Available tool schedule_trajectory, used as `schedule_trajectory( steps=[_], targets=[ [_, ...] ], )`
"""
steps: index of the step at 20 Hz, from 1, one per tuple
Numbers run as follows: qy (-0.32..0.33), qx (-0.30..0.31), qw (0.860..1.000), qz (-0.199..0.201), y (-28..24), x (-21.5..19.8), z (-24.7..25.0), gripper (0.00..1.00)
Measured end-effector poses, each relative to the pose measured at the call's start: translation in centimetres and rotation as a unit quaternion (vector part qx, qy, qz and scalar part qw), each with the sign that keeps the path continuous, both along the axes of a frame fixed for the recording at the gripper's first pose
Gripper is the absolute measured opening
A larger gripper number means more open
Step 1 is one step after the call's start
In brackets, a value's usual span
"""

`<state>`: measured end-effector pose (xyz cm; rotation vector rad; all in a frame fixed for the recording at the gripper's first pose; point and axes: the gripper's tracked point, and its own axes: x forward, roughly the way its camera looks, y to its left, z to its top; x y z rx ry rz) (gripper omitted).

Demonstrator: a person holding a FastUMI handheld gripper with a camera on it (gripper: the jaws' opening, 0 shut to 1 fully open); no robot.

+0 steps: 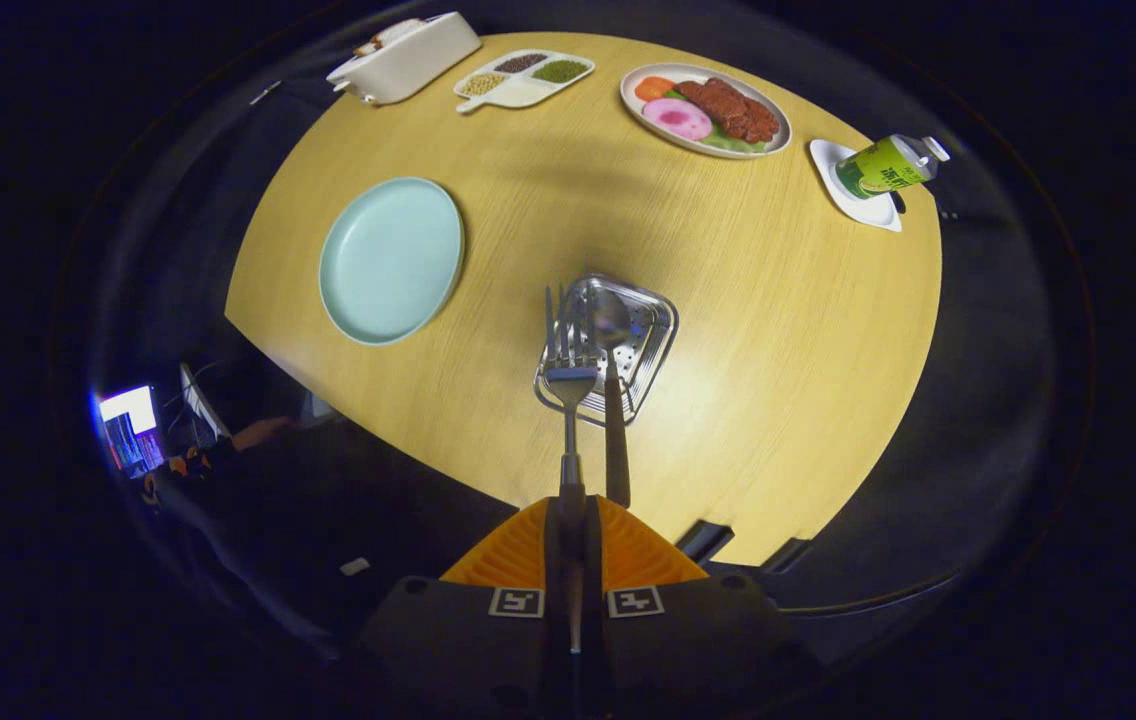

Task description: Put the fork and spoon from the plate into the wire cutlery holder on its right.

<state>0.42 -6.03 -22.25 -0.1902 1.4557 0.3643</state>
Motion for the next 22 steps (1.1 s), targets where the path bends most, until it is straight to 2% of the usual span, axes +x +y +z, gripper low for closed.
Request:
schedule_trajectory(
  steps=[5, 10, 16, 19, 22],
  targets=[
    [0.095, -0.056, 0.993, 0.034, -0.4, 0.1, -0.7, 0.08],
    [0.175, -0.116, 0.976, 0.062, -1.3, 0.5, -0.8, 0.08],
    [0.200, -0.139, 0.967, 0.071, -1.4, 2.2, -1.4, 0.08],
    [0.186, -0.135, 0.971, 0.071, -1.0, 3.3, -2.2, 0.09],
    [0.179, -0.130, 0.973, 0.069, -0.7, 3.8, -2.3, 0.15]
  ],
)
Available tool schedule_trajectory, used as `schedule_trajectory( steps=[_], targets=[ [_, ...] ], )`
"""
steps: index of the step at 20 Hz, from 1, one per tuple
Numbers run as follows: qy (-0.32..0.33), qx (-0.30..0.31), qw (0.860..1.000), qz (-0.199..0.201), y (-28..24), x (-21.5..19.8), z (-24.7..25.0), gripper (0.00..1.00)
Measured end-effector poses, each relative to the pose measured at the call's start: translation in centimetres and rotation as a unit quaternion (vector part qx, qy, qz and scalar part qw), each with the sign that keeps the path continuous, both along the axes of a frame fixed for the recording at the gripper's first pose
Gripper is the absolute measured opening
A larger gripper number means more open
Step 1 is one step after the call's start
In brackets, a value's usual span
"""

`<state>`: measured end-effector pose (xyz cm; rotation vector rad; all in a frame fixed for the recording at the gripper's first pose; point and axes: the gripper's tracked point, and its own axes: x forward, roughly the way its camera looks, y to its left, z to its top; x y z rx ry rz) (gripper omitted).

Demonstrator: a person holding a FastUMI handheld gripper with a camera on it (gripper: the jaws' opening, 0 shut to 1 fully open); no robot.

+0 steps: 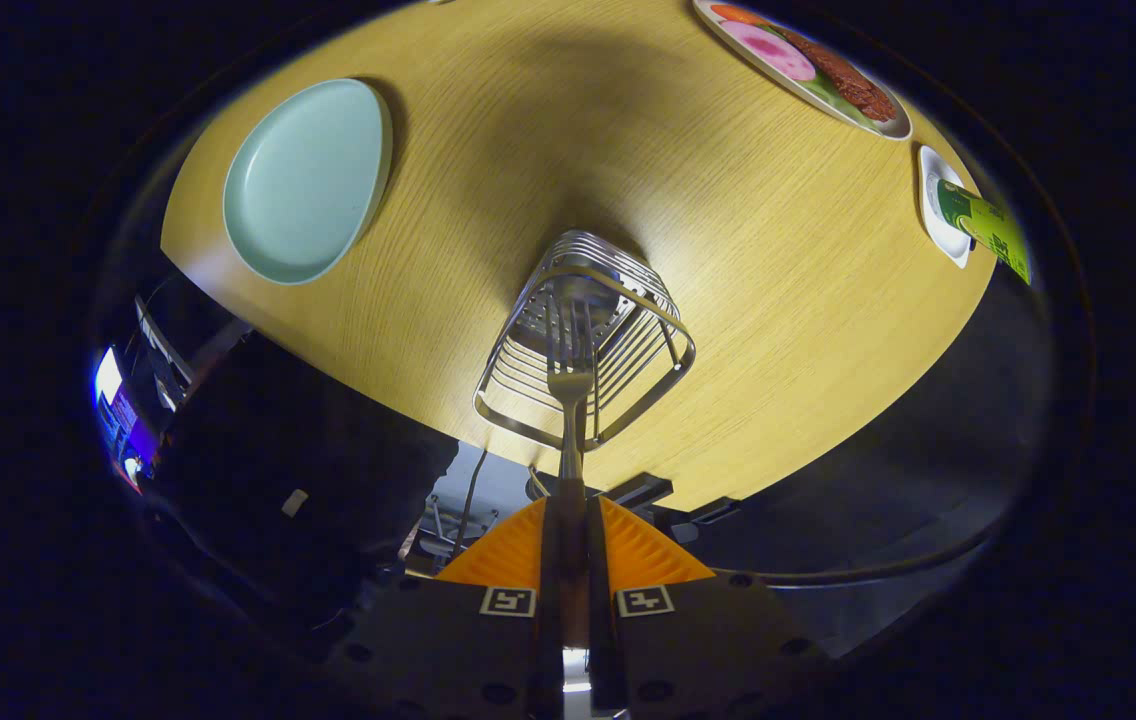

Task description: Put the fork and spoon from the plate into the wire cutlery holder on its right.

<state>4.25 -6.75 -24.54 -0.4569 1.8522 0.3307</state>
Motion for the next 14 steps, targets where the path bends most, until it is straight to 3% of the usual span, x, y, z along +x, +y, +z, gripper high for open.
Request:
schedule_trajectory(
  steps=[7, 10, 11, 13, 14],
  targets=[
    [-0.044, 0.029, 0.999, -0.008, 0.0, 1.1, -0.1, 0.22],
    [-0.100, 0.059, 0.993, -0.006, -0.2, 1.7, 0.2, 0.44],
    [-0.124, 0.075, 0.989, -0.012, 0.0, 1.8, 0.6, 0.46],
    [-0.177, 0.105, 0.978, -0.027, 0.3, 2.0, 1.3, 0.53],
    [-0.205, 0.122, 0.970, -0.038, 0.5, 2.1, 1.7, 0.64]
  ],
)
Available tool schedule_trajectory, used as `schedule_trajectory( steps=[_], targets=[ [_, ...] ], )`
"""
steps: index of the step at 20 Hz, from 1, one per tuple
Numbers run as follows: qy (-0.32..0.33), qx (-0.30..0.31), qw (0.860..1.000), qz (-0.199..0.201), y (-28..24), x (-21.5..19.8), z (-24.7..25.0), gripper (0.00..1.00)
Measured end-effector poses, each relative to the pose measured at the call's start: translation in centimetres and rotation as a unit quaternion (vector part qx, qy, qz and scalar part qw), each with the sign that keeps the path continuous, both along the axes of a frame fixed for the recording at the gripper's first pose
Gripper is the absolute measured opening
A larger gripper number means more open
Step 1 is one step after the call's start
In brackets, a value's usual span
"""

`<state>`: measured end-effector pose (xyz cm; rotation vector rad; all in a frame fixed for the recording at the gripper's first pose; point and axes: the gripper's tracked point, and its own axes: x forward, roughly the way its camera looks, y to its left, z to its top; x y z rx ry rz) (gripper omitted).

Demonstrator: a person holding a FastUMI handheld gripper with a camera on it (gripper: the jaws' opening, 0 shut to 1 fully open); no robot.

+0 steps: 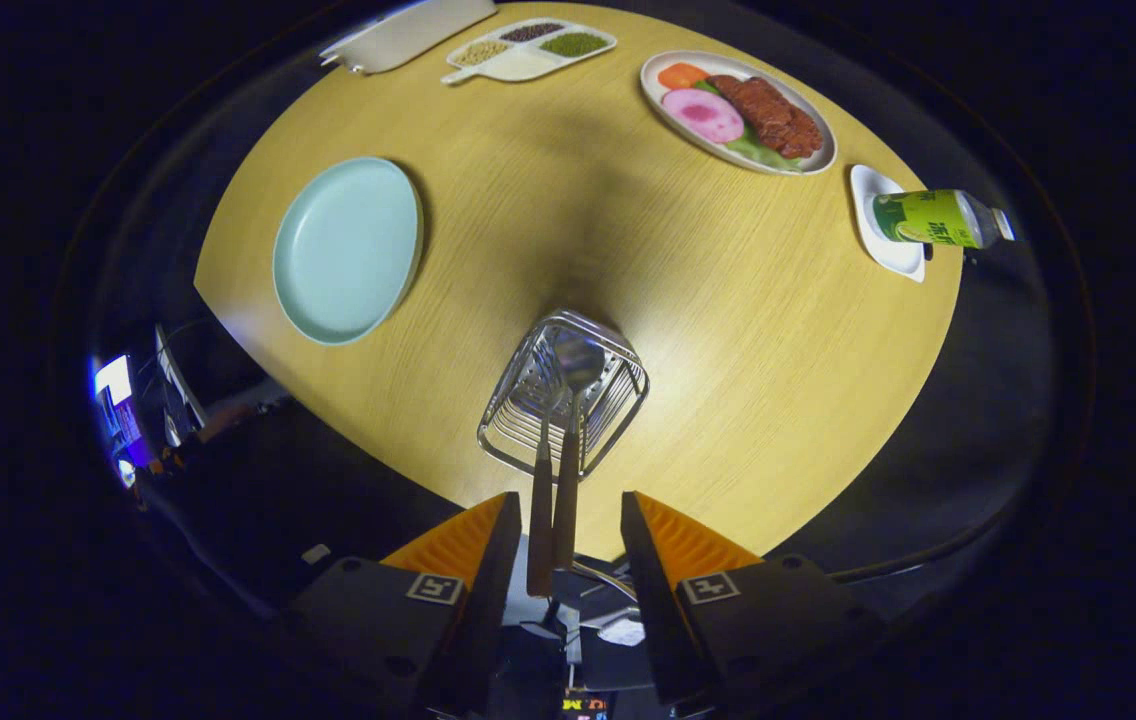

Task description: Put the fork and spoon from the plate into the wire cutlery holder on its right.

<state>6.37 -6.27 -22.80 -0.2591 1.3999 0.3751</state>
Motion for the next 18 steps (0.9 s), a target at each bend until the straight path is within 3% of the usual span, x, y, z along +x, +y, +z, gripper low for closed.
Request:
schedule_trajectory(
  steps=[2, 3, 6, 10, 13, 18],
  targets=[
    [-0.057, 0.035, 0.997, -0.026, 0.1, 0.1, 0.8, 0.80],
    [-0.087, 0.047, 0.994, -0.041, -0.1, 0.4, 1.3, 0.81],
    [-0.180, 0.064, 0.977, -0.098, -0.9, 1.6, 2.8, 0.99],
    [-0.295, 0.062, 0.938, -0.171, -2.5, 2.7, 5.6, 0.98],
    [-0.367, 0.071, 0.908, -0.188, -1.9, 2.0, 7.9, 0.98],
    [-0.493, 0.080, 0.844, -0.197, -1.2, 0.8, 11.6, 0.98]
  ],
)
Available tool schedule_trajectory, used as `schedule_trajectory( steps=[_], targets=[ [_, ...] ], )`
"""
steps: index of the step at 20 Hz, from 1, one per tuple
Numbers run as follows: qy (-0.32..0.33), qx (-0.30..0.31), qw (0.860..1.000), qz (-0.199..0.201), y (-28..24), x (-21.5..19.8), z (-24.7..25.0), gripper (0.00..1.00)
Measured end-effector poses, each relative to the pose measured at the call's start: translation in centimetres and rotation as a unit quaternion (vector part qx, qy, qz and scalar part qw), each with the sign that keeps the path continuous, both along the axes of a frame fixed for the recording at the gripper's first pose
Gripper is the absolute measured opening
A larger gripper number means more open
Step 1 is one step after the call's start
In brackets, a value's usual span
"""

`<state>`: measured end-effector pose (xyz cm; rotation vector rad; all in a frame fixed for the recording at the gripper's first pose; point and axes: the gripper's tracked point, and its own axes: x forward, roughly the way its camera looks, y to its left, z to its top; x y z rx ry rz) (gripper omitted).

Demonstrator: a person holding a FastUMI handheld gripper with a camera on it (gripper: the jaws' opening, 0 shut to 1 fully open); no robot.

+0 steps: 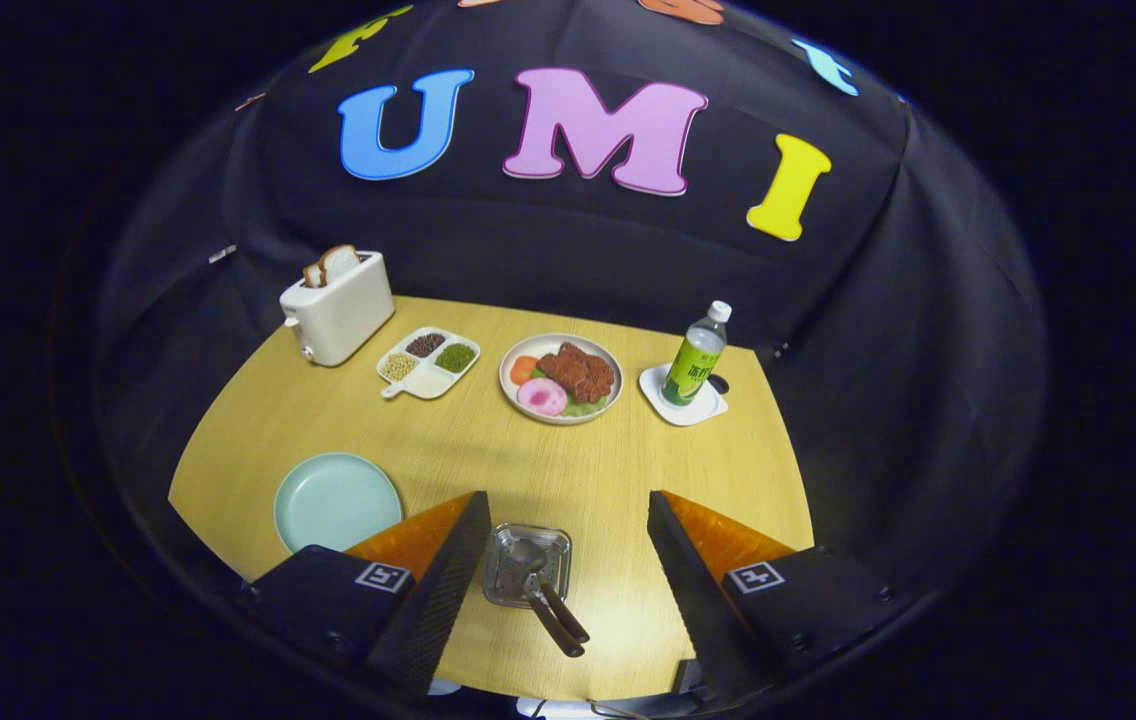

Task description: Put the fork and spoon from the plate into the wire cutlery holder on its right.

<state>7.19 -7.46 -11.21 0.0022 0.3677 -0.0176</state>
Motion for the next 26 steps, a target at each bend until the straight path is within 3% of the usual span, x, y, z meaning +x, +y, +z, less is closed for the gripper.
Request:
schedule_trajectory(
  steps=[6, 14, 26],
  targets=[
    [-0.052, 0.008, 0.998, 0.025, 0.3, -1.8, 0.1, 0.98],
    [-0.067, -0.006, 0.996, 0.062, -0.1, -2.9, -1.2, 0.98],
    [-0.075, 0.005, 0.994, 0.078, 0.1, -3.1, -1.3, 0.98]
  ],
)
